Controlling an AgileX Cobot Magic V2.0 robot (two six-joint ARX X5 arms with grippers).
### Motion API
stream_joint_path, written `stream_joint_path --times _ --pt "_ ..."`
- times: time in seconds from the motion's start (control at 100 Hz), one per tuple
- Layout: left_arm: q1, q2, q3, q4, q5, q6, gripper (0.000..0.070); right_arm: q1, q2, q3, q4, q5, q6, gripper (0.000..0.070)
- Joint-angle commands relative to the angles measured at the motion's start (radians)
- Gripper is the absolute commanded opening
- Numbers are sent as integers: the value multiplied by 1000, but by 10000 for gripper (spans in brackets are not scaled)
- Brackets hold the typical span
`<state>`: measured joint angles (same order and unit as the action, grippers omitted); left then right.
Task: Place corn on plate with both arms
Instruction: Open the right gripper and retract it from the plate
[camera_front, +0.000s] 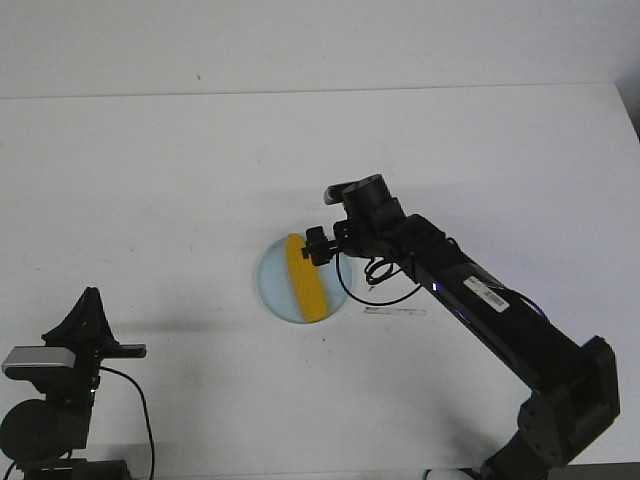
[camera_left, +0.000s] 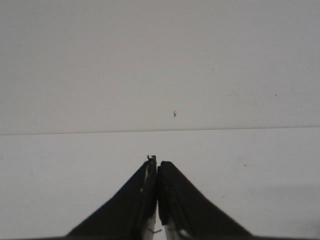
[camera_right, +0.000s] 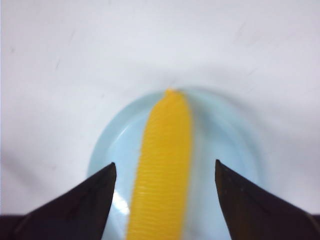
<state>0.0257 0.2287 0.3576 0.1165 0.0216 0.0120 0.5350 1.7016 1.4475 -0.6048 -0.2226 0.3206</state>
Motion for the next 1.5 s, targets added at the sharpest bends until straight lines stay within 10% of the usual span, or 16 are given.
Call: stream_joint_path --times 0.0,0.13,0.29,0.89,1.491 --pt "0 -1 8 12 -2 -1 1 6 -8 6 -2 98 -118 356" --pt "0 -1 8 12 -2 -1 1 -17 -80 -51 3 262 -179 128" --pt "0 -1 8 12 -2 -1 1 -84 -197 -203 93 275 -200 55" --pt "0 -1 8 12 -2 -1 1 -517 -882 -883 562 223 -345 38" --pt "0 -1 8 12 -2 -1 1 -567 -1476 -1044 499 219 -344 38"
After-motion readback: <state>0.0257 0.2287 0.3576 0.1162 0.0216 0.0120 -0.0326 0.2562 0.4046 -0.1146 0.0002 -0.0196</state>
